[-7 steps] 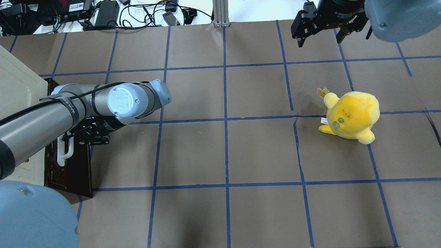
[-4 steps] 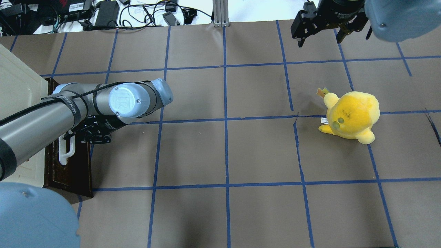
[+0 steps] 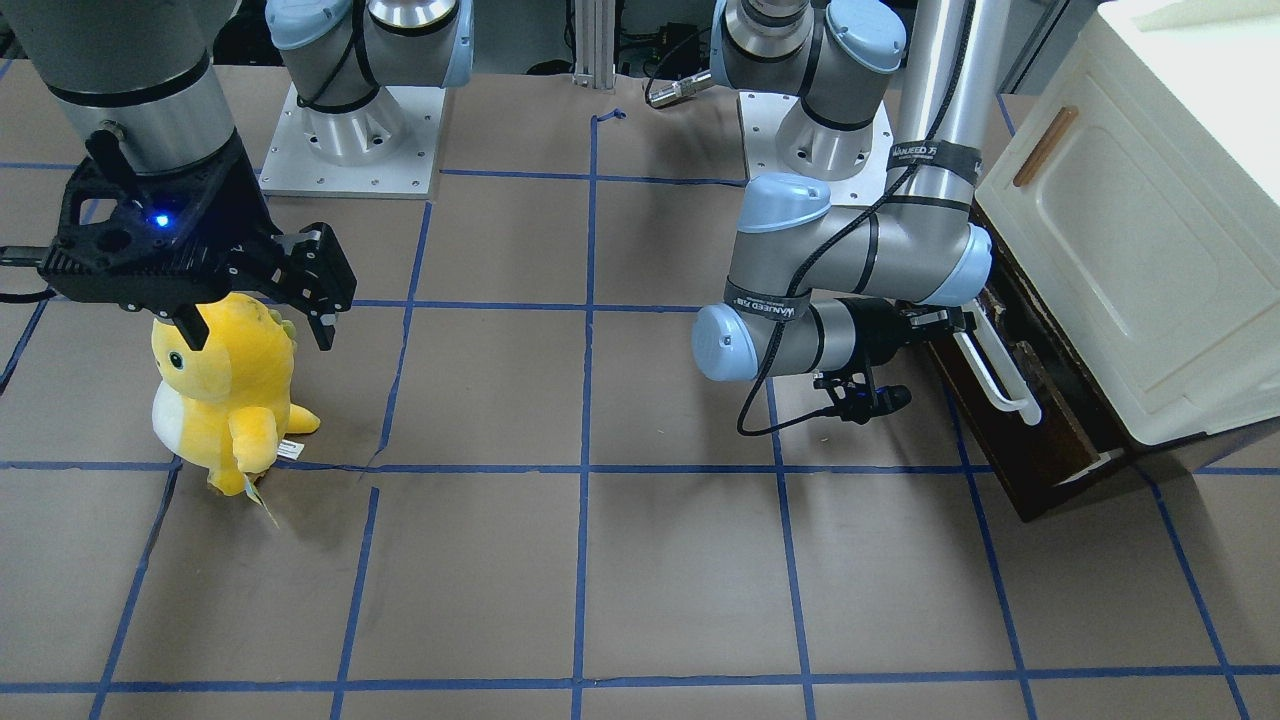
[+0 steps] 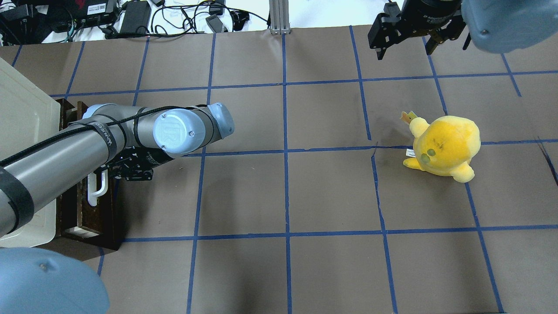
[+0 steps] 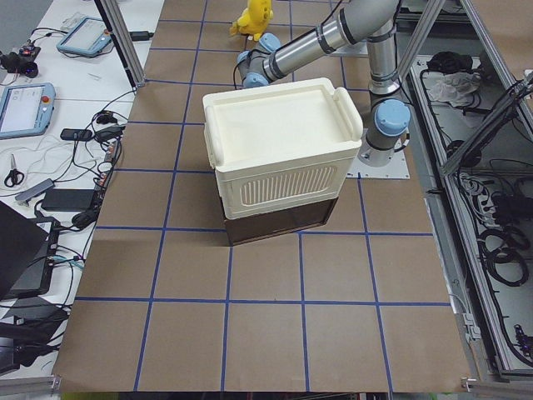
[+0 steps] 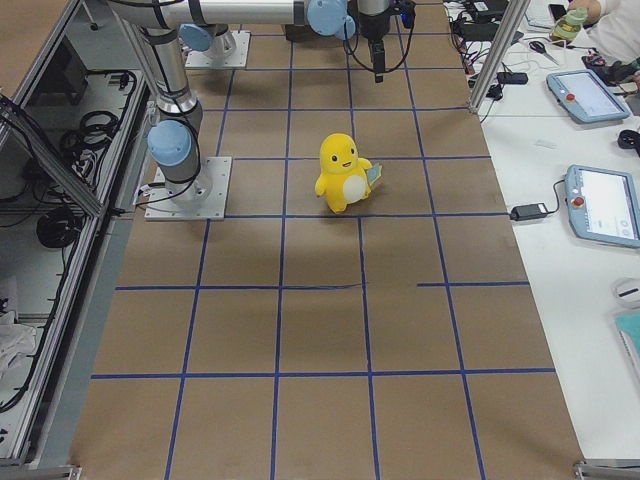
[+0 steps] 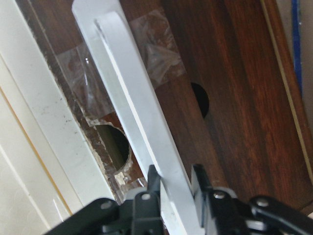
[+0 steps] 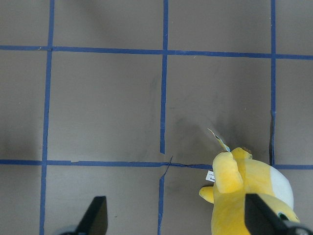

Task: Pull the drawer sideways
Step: 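Pull the handle with the left gripper, sliding the drawer out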

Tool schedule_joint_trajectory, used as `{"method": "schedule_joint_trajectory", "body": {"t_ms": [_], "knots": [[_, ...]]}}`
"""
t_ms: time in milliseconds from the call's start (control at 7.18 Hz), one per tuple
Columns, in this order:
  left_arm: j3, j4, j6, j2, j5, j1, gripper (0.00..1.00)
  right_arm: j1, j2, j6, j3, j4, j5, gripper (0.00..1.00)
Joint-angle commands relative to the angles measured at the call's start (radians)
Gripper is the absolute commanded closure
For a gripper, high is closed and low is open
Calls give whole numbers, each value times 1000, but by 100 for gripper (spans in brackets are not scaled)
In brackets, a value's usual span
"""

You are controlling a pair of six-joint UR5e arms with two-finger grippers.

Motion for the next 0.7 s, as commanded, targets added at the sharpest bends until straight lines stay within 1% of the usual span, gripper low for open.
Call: {"method": "schedule_joint_trajectory", "body": {"t_ms": [0,557], "knots": [[0,6,0,-1,-3,-9,74,0,0,0,0,0,-1,0],[0,9,-17,0,-10,-58,74,0,0,0,0,0,-1,0]]}}
